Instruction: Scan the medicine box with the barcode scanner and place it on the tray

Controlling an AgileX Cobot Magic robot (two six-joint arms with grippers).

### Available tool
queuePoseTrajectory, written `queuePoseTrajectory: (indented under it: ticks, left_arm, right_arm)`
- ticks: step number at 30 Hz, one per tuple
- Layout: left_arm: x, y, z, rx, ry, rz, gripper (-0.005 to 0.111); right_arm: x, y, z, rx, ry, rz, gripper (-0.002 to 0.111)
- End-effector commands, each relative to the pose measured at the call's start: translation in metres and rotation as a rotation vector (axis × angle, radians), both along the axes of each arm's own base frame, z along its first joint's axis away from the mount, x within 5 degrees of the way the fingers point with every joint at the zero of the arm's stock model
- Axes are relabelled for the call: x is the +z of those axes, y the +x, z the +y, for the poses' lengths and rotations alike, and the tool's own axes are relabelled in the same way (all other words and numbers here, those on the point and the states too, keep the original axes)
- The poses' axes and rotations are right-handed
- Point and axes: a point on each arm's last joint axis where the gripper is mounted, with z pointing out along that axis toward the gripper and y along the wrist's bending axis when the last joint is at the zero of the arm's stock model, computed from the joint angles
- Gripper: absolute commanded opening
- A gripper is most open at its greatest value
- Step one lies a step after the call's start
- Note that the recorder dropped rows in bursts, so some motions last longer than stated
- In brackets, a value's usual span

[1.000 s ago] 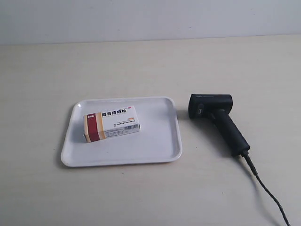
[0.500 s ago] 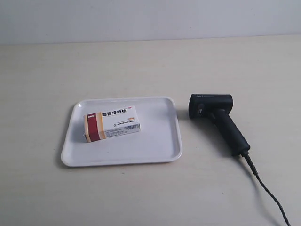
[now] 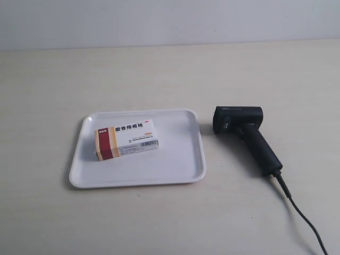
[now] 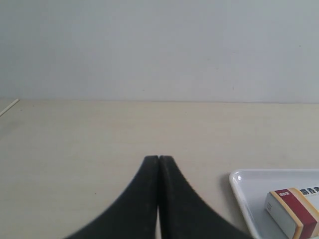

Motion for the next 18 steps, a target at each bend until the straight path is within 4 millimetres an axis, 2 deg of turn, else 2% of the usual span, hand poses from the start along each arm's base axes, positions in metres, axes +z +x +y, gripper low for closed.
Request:
queuePoseTrajectory:
  ticks: [1, 18]
  left_arm:
    - [-0.0014, -0.0005, 0.0002, 0.003, -0.004, 0.006, 0.001]
    - [-0.0014, -0.0005, 0.0002, 0.003, -0.004, 0.006, 0.001]
  right_arm:
    - [0.0007, -0.0007, -0.0005, -0.003, 0.012, -0.014, 0.001]
    - [0.0007, -0.0008, -0.0004, -0.002, 0.019, -0.011, 0.001]
